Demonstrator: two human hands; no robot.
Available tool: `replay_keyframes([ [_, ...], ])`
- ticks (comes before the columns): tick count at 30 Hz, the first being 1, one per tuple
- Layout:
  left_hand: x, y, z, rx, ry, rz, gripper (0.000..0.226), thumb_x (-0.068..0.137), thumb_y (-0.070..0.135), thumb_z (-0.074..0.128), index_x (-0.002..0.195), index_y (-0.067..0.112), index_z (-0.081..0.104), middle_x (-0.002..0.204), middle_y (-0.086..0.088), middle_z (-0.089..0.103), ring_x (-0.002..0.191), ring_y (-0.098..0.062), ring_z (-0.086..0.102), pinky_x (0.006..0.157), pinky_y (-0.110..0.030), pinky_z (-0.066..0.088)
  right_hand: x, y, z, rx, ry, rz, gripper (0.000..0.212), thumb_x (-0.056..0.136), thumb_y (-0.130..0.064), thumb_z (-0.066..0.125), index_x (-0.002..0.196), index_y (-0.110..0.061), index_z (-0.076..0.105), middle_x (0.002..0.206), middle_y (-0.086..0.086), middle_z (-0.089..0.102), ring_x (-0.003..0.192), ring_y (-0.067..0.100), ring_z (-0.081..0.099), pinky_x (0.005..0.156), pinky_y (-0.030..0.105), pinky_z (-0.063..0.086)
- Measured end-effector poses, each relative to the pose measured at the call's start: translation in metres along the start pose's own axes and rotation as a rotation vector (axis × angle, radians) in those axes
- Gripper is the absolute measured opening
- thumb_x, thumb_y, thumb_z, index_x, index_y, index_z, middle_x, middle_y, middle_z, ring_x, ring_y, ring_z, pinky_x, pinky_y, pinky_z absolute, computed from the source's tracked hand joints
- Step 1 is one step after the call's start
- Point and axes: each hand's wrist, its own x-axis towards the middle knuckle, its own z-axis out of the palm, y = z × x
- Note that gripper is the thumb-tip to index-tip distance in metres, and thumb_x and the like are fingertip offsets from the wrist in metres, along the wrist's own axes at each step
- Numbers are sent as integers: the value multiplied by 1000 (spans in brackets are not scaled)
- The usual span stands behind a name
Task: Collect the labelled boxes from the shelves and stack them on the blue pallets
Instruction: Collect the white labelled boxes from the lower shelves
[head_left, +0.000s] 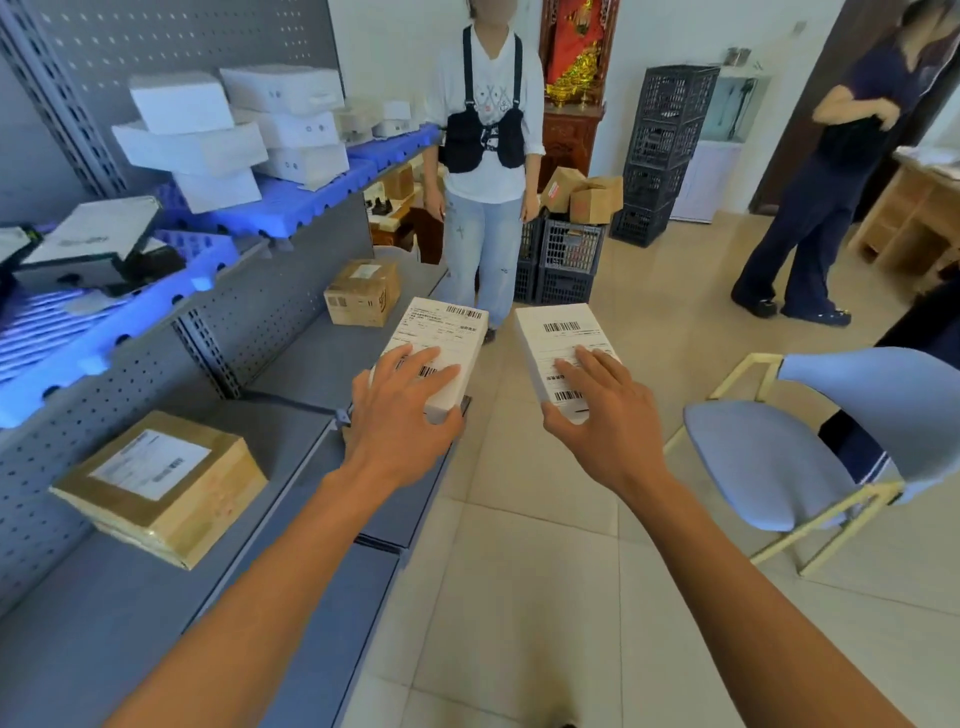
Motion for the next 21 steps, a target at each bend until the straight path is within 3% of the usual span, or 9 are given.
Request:
replay_keyframes([
  [7,106,-7,39,81,64,-23,50,82,44,58,129,29,67,146,3,55,142,-24,38,104,-54,37,120,53,37,49,-41,-84,57,91,-53,55,143,-29,51,159,0,37,149,20,26,108,50,34],
  [13,186,-5,59,133,158,-78,50,83,48,55,128,29,68,145,4,56,141,-24,41,103,-59,38,225,86,54,96,-37,-192,62,87,-59,47,142,-29,52,157,1,39,147,21,30,105,52,40],
  [17,227,-6,66,157,175,-130,50,84,48,58,130,30,66,147,5,53,142,-23,37,106,-57,36,280,97,66,120,-43,-250,60,89,-56,54,142,-29,51,158,0,39,148,20,29,106,52,41],
  [21,272,-17,69,183,196,-175,57,83,57,48,132,31,64,149,5,51,144,-23,36,107,-55,34,333,101,77,125,-36,-321,59,90,-55,55,142,-28,52,157,1,40,147,21,30,108,50,40],
])
